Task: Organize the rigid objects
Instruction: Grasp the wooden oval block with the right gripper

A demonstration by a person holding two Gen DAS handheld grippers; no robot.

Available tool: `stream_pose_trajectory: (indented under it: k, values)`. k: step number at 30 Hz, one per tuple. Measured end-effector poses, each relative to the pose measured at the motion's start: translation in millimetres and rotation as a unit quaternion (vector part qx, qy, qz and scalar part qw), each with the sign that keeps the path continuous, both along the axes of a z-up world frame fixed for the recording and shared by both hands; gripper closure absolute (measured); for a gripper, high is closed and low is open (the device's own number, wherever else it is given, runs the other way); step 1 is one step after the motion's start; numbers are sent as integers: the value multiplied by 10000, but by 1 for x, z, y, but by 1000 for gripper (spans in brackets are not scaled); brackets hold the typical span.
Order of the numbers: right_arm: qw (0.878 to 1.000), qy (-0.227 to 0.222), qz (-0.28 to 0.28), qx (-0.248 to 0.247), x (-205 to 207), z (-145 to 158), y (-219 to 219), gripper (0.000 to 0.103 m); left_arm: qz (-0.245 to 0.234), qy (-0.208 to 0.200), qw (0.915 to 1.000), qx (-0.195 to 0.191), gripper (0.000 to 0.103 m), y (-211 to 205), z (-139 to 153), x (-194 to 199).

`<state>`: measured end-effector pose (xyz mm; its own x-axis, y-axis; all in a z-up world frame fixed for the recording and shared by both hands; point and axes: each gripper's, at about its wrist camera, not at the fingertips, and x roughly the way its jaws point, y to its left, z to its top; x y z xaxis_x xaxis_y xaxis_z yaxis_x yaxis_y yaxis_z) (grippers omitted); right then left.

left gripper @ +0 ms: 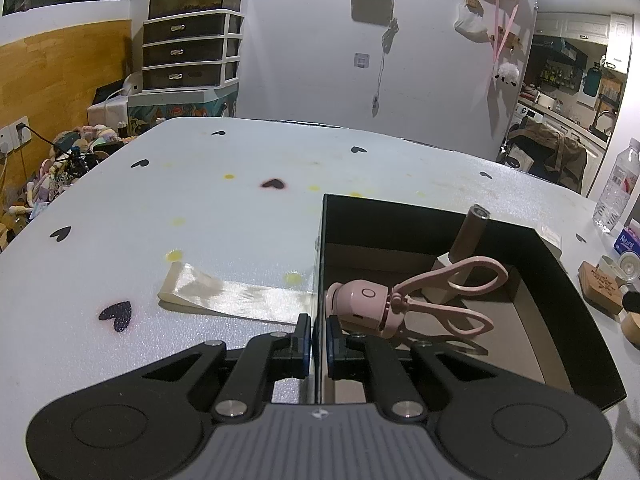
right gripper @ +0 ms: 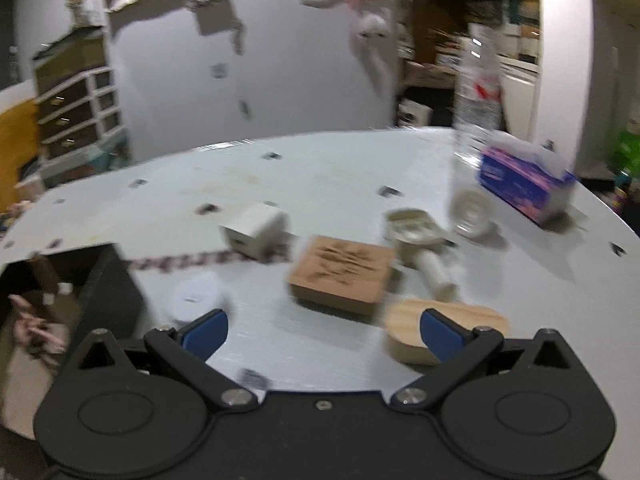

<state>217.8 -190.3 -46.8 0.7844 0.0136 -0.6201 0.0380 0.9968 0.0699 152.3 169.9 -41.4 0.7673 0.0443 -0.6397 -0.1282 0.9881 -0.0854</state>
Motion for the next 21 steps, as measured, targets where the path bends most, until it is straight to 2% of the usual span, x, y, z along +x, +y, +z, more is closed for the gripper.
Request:
stream_pose_trajectory:
  k: [8, 12, 18, 20, 21]
  values:
    - [9931, 236, -1128, -216, 11, -23, -35, 0, 4, 3, 10000, -5, 95, 1, -1, -1]
    - [9910, 368, -1245, -323, 21, -35, -43, 0, 2, 5, 10000, -8, 95, 1, -1, -1]
    - [9890, 322, -1436, -146, 26, -41, -50, 0, 8, 8, 10000, -6, 95, 1, -2, -1]
    - [9888, 287, -1463, -66, 26, -41, -53, 1, 10, 13, 10000, -4, 95, 2, -3, -1]
    - [9886, 285, -1477, -62, 25, -41, -53, 7, 9, 13, 10000, -3, 95, 2, -3, -1]
